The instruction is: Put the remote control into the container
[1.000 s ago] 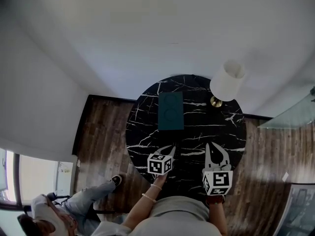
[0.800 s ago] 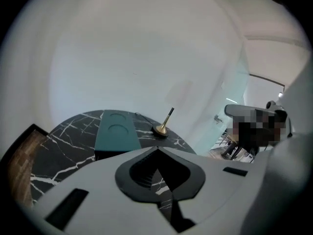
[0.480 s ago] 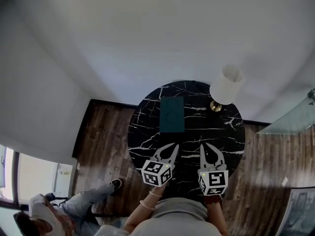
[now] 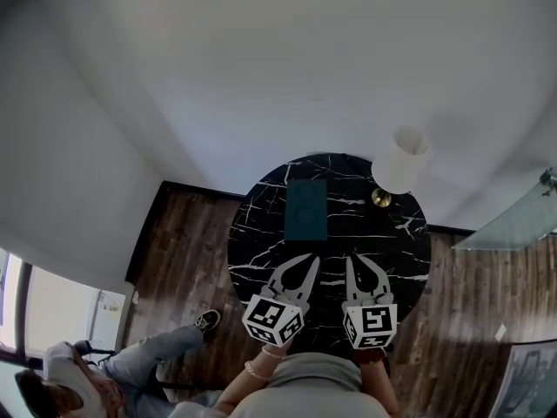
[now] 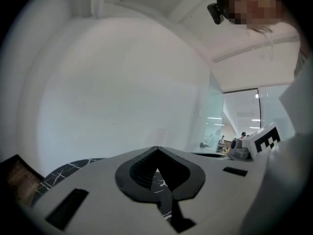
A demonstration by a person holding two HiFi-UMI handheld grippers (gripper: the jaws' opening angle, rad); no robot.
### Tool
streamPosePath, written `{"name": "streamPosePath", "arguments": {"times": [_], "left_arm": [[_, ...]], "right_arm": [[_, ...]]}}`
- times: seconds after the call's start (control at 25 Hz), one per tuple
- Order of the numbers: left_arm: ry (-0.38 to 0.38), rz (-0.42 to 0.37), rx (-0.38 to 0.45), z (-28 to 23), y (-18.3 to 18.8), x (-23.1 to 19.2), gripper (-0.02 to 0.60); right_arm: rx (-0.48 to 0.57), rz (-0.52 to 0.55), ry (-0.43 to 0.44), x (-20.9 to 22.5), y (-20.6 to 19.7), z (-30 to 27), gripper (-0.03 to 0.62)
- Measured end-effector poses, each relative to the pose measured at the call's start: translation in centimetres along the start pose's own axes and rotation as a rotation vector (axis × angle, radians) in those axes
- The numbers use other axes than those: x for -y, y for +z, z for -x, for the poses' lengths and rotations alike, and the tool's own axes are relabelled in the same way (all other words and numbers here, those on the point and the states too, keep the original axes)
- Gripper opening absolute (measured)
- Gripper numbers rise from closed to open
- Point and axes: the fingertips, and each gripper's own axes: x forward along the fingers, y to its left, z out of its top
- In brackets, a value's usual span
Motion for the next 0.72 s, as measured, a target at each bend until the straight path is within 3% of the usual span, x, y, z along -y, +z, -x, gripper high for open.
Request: {"name": "streamPosePath", "arguments": {"times": [0.16,0.72], "left_arm": [[0.005,-0.044,0.016,0.4,0.9,0.4,0.005],[-0.040,-0.057,0.026,0.3,2.0,1.9,0.005]], "right_arm": [[0.022,0.001,0.008,-0.8,1.3,0.0,0.014],[0.041,0.014,0.008,-1.3,2.7,1.0,0.014]]}}
